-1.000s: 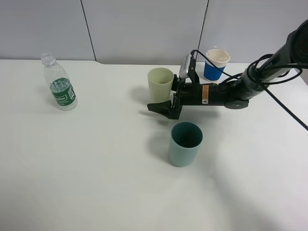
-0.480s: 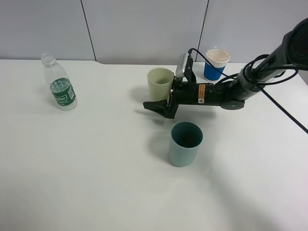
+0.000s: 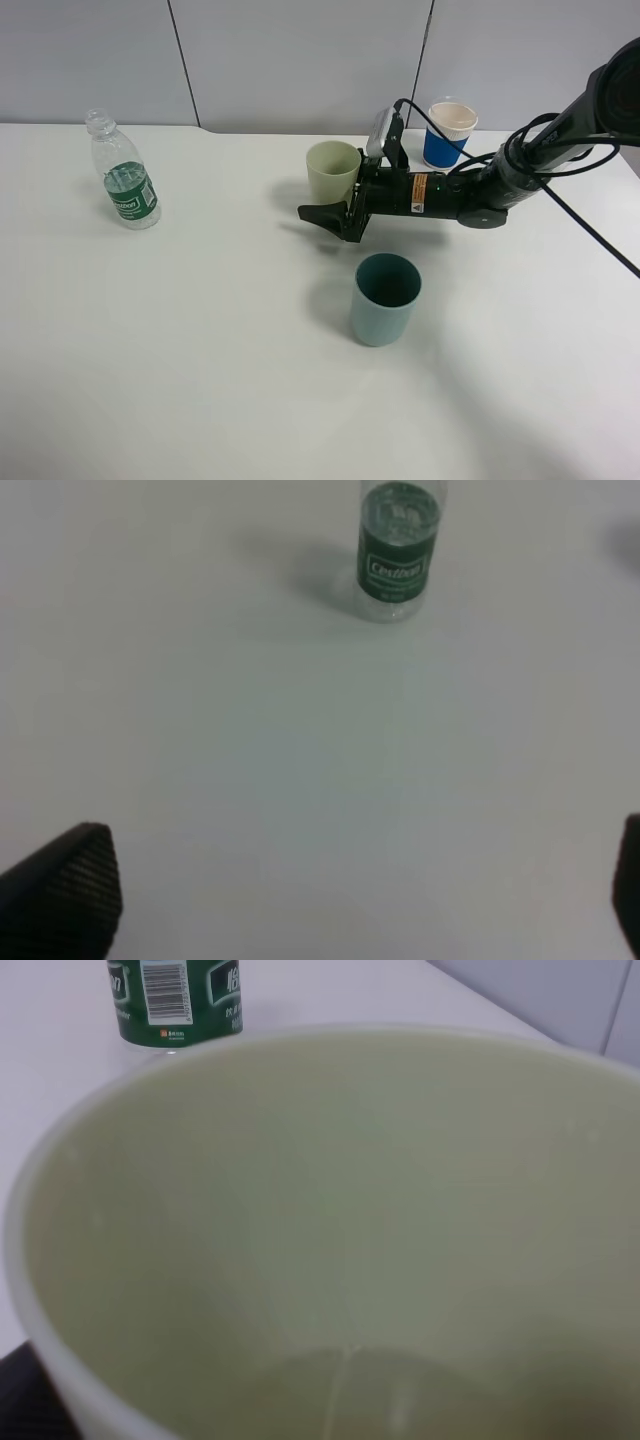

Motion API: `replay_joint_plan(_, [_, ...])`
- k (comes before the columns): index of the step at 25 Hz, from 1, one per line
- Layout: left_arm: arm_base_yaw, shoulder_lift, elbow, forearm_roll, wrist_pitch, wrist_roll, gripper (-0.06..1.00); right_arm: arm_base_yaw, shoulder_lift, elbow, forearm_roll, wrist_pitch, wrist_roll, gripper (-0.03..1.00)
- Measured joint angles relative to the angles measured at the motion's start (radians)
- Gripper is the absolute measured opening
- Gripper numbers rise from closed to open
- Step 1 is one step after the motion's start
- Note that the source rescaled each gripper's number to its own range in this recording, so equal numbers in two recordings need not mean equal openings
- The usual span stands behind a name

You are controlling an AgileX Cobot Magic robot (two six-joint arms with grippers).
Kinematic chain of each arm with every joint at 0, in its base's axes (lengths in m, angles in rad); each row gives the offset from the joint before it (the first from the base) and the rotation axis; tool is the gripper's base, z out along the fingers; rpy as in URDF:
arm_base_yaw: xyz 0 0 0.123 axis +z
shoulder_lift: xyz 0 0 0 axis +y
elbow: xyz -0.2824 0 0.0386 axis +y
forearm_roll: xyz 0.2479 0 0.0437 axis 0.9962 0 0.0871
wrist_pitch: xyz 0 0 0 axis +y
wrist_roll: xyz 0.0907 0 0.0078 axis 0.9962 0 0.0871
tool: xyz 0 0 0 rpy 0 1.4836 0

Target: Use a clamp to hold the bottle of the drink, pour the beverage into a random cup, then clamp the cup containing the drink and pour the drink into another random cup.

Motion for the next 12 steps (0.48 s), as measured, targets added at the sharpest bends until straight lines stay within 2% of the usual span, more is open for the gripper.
replay_joint_plan(2, [0.000,0.000,0.000,0.000,0.000,0.000,1.00,0.000,0.000,0.000,0.001,0.000,0.000,0.36])
replay_joint_plan(4, [0.000,0.000,0.000,0.000,0.000,0.000,1.00,0.000,0.000,0.000,0.006,0.000,0.001,0.17])
replay_joint_plan(5, [0.000,0.000,0.000,0.000,0.000,0.000,1.00,0.000,0.000,0.000,0.008,0.000,0.007,0.04])
replay_joint_plan(6, [0.000,0.000,0.000,0.000,0.000,0.000,1.00,0.000,0.000,0.000,0.009,-0.001,0.017,0.00])
replay_joint_plan(12, [0.000,0.000,0.000,0.000,0.000,0.000,1.00,0.002,0.000,0.000,0.016,-0.003,0.113,0.00])
